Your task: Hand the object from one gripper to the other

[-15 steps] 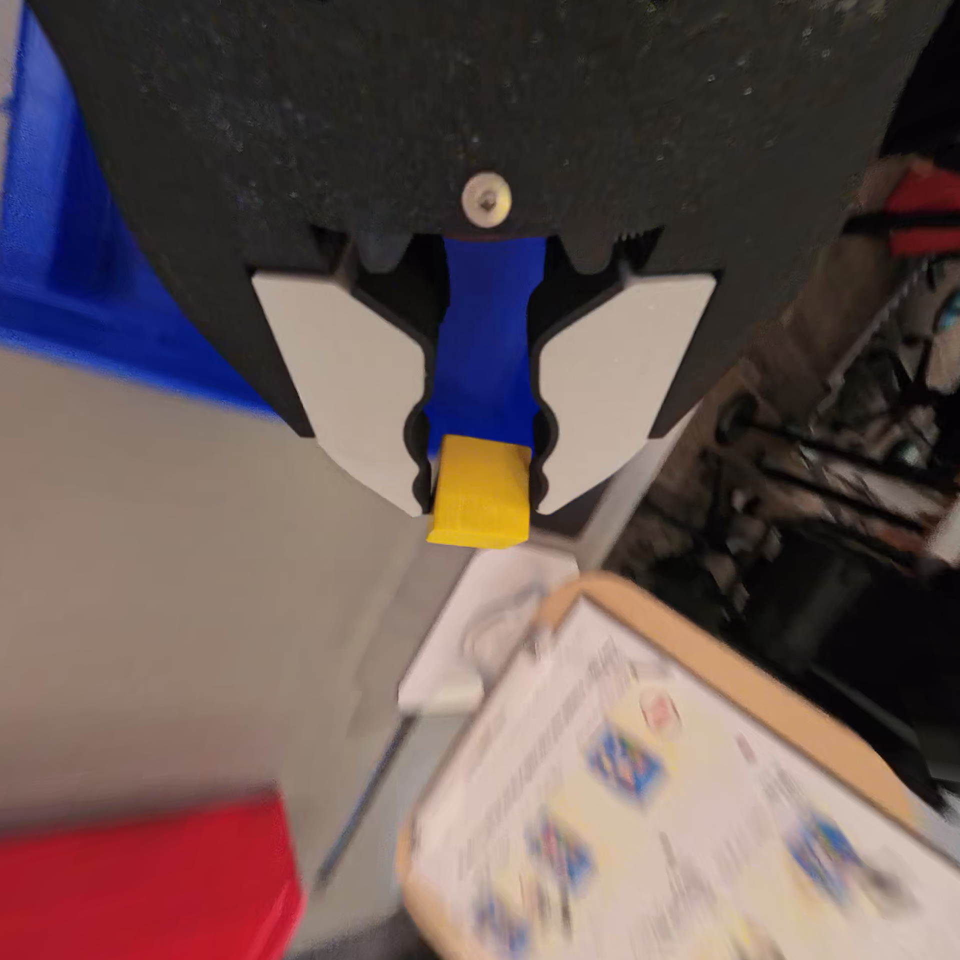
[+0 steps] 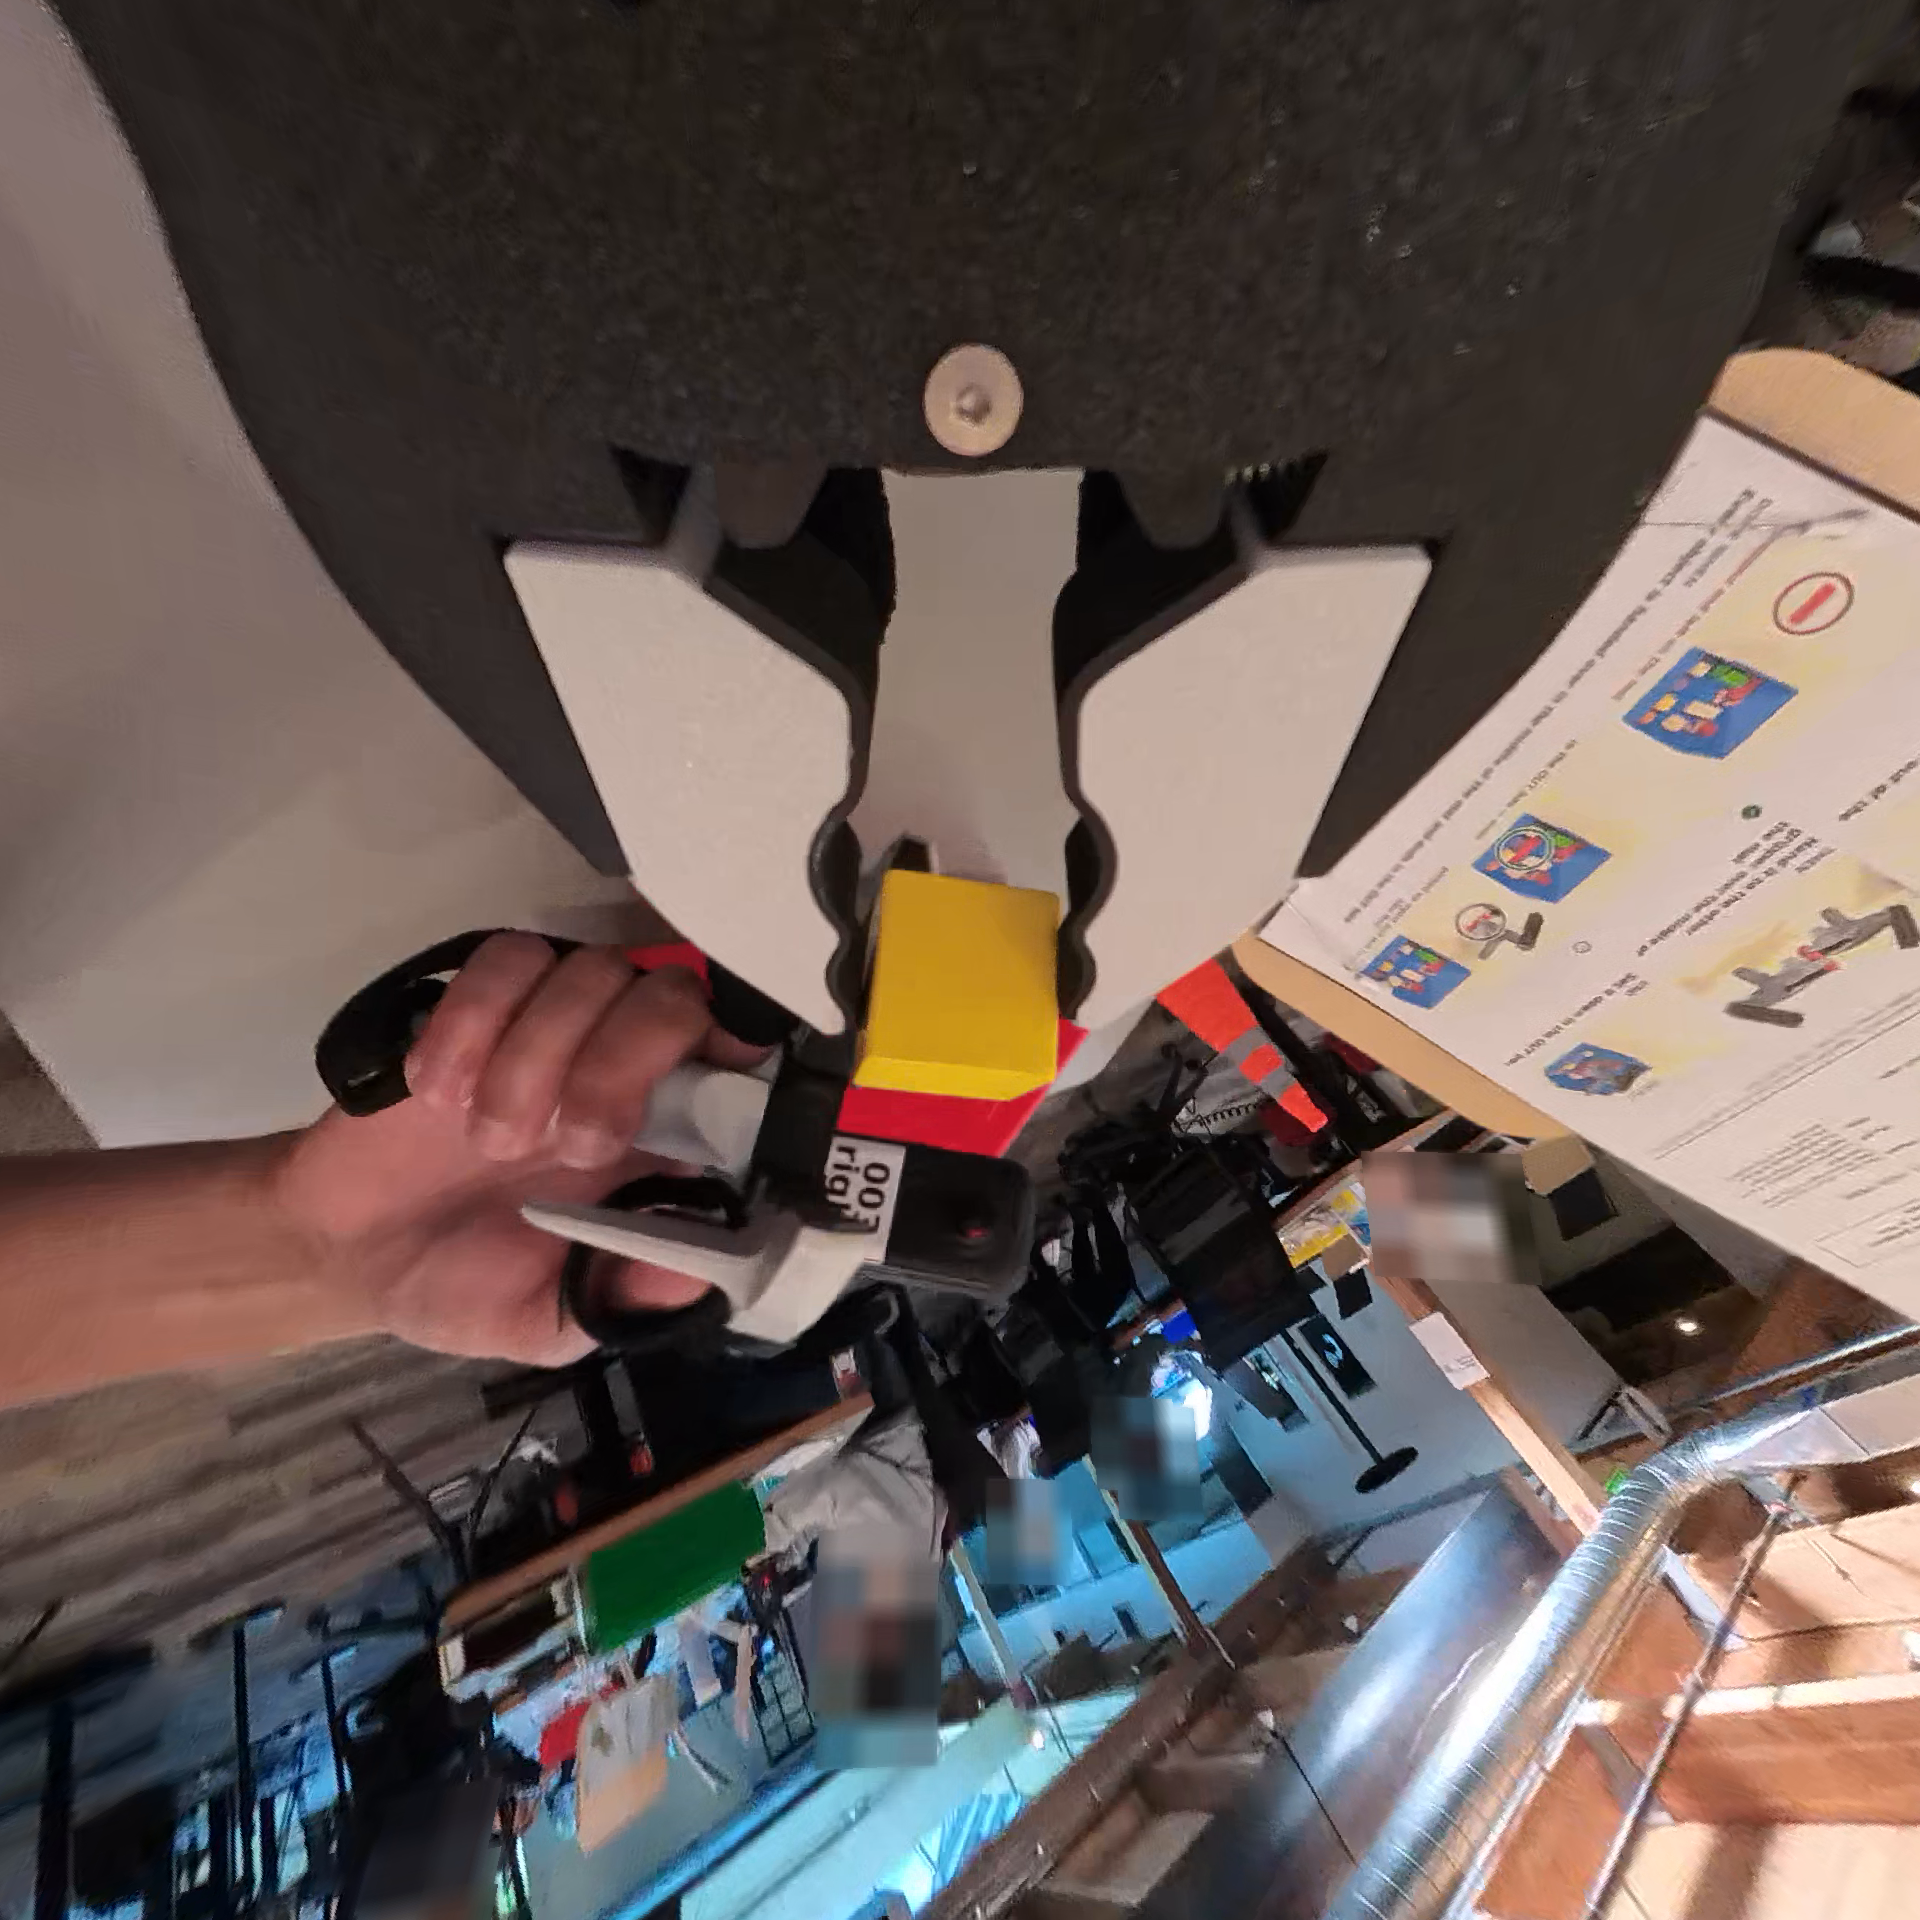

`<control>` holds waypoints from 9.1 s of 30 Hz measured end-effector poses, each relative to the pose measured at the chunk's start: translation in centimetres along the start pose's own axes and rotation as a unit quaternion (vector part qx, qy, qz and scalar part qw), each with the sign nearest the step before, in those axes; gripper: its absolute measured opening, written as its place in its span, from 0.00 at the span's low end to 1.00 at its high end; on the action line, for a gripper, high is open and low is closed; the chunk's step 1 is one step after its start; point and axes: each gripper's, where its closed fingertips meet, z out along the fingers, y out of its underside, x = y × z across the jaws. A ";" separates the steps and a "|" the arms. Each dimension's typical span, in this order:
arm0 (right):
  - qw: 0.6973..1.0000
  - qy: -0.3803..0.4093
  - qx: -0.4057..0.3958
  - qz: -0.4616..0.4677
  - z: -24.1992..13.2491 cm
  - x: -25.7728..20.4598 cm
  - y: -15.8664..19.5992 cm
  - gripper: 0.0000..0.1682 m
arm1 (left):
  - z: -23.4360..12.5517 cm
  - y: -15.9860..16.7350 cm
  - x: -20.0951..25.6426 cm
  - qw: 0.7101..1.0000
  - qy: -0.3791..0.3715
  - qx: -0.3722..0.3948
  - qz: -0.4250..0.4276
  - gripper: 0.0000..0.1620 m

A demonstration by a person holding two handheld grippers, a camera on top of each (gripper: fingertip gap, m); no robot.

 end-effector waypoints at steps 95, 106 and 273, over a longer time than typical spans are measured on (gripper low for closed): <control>0.750 0.541 -0.259 -0.278 -18.9 5.1 18.3 0.31 | -28.4 26.8 -6.4 0.522 -0.204 -0.731 -0.389 0.36; 0.757 0.541 -0.257 -0.262 -19.8 5.1 18.6 0.31 | -28.6 28.4 -4.6 0.472 -0.171 -0.737 -0.453 0.20; 0.960 0.199 -0.029 -0.194 -1.8 1.6 -2.0 0.38 | 0.6 1.1 -0.9 0.992 0.055 -0.114 -0.031 0.18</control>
